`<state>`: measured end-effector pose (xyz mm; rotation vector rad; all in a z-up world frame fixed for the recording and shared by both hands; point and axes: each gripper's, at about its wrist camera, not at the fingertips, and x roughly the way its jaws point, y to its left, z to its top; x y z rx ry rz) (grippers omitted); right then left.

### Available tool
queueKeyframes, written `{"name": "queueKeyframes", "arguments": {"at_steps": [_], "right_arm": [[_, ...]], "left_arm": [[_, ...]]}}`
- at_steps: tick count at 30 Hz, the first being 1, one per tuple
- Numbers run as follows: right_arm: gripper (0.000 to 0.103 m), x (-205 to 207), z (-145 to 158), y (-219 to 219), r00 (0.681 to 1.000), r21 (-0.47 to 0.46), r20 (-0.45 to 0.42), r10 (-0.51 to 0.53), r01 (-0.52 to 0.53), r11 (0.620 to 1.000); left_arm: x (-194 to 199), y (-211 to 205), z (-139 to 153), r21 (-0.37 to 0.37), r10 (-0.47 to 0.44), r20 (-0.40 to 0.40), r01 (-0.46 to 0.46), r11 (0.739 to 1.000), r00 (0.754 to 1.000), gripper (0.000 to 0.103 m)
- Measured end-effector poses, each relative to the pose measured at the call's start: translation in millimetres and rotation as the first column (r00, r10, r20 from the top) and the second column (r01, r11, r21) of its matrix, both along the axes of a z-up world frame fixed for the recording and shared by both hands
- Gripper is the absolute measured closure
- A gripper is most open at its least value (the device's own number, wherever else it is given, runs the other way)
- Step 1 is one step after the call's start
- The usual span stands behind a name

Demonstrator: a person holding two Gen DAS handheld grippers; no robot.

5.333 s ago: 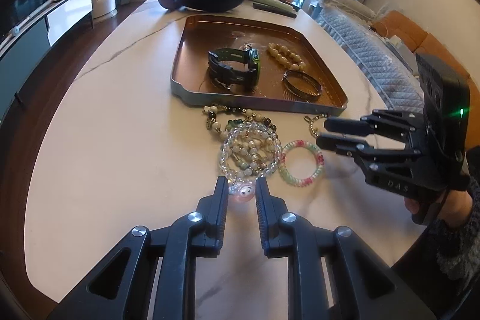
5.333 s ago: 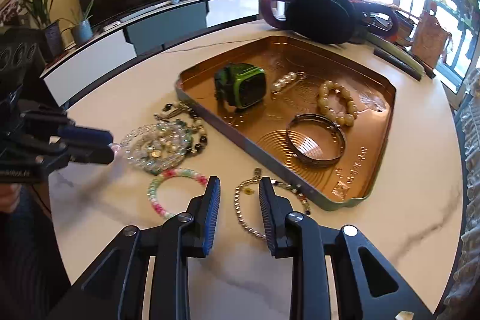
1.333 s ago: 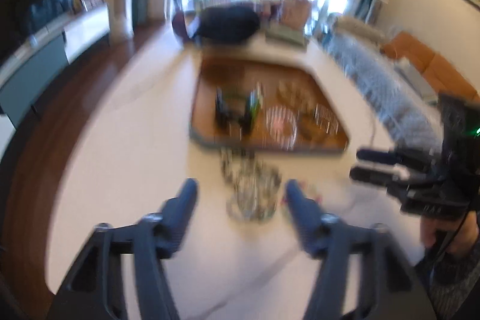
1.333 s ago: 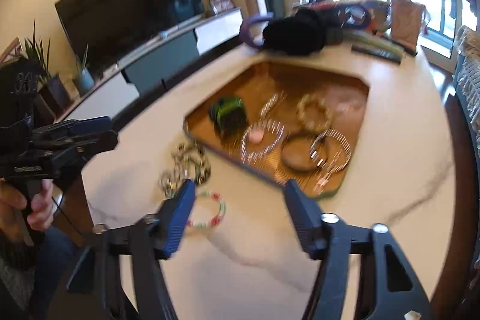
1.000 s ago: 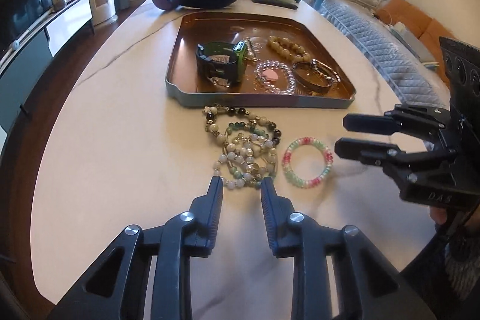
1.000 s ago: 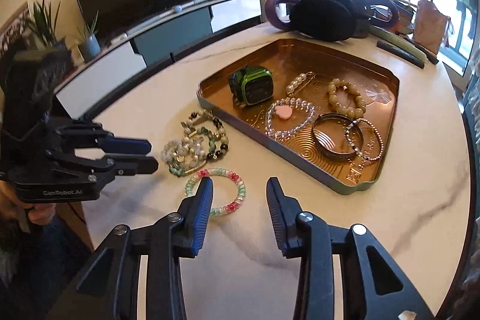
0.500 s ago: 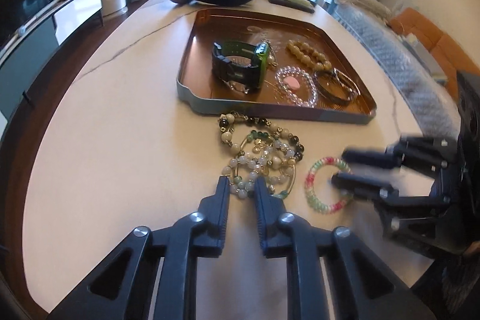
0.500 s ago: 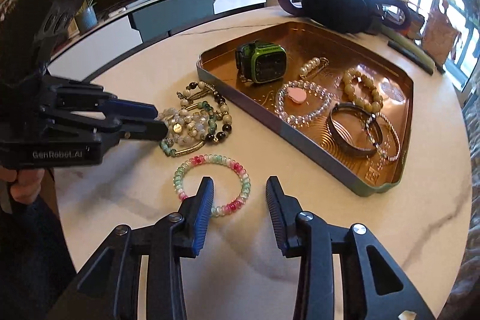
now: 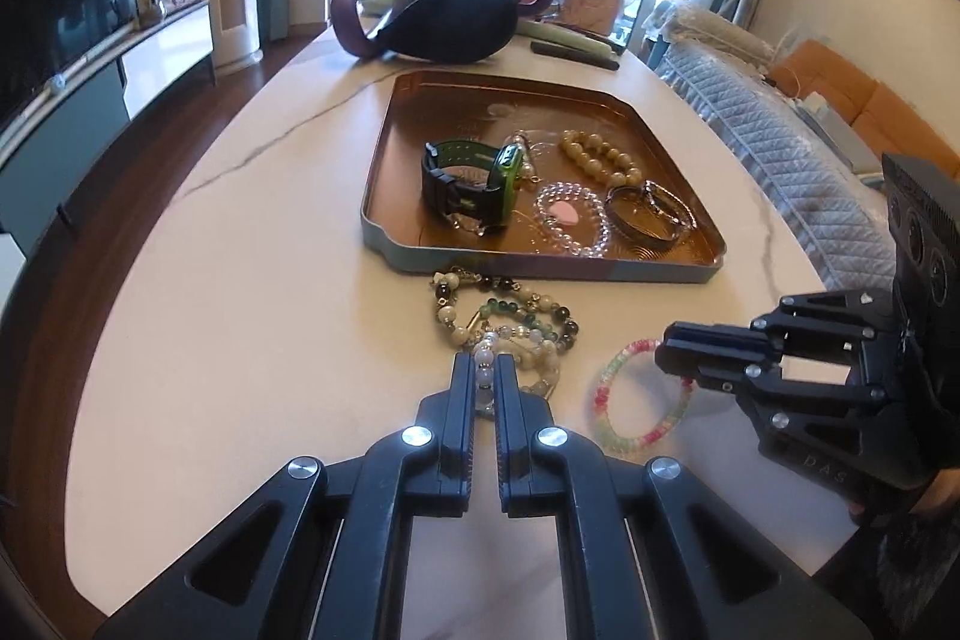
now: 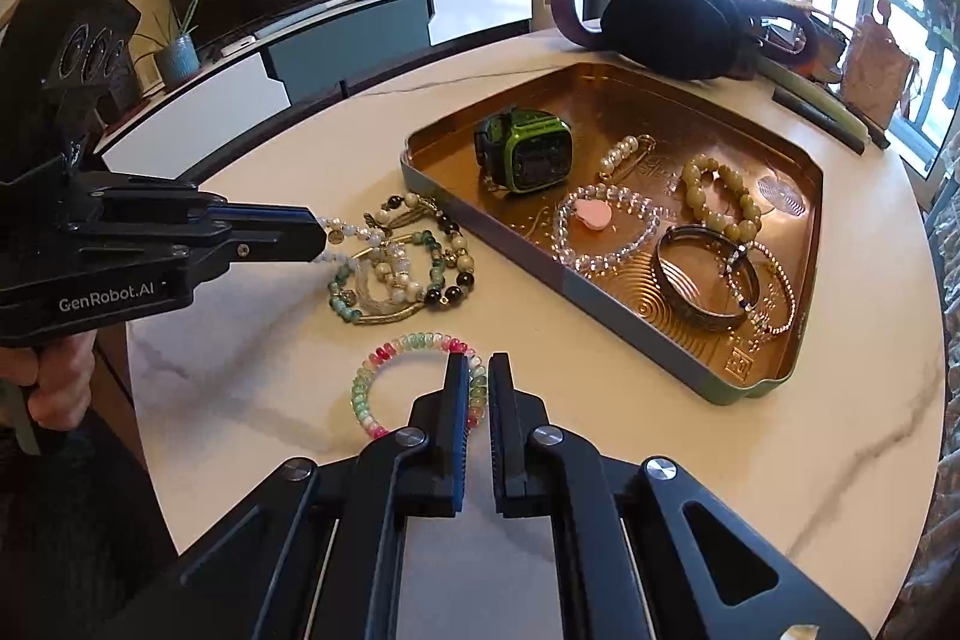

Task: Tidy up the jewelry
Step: 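Grasp the pink-green bead bracelet with the right tool while the left tool grasps the white bead bracelet, then carry both bracelets over the copper tray and open both tools to drop them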

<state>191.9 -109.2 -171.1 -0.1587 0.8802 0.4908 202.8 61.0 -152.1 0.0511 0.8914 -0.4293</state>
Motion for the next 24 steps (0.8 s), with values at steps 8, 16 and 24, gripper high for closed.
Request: {"name": "queueKeyframes", "arguments": {"at_steps": [8,16,24], "right_arm": [[0.097,-4.3,11.2,-4.1,0.999,0.023,0.029,0.015,-0.016,1.000],[0.097,-10.3,31.0,-8.4,0.996,0.042,0.091,0.013,-0.017,0.999],[0.097,-10.8,51.1,-34.0,0.989,0.104,0.135,-0.060,0.047,0.993]], "left_arm": [[-18.1,-19.0,12.8,0.068,-0.061,0.097,0.054,0.996,0.993,0.097],[-30.4,-23.7,31.3,0.057,-0.069,0.161,0.061,0.997,0.985,0.097],[-48.2,-15.9,60.2,-0.003,-0.059,0.234,0.061,0.998,0.971,0.097]]}}
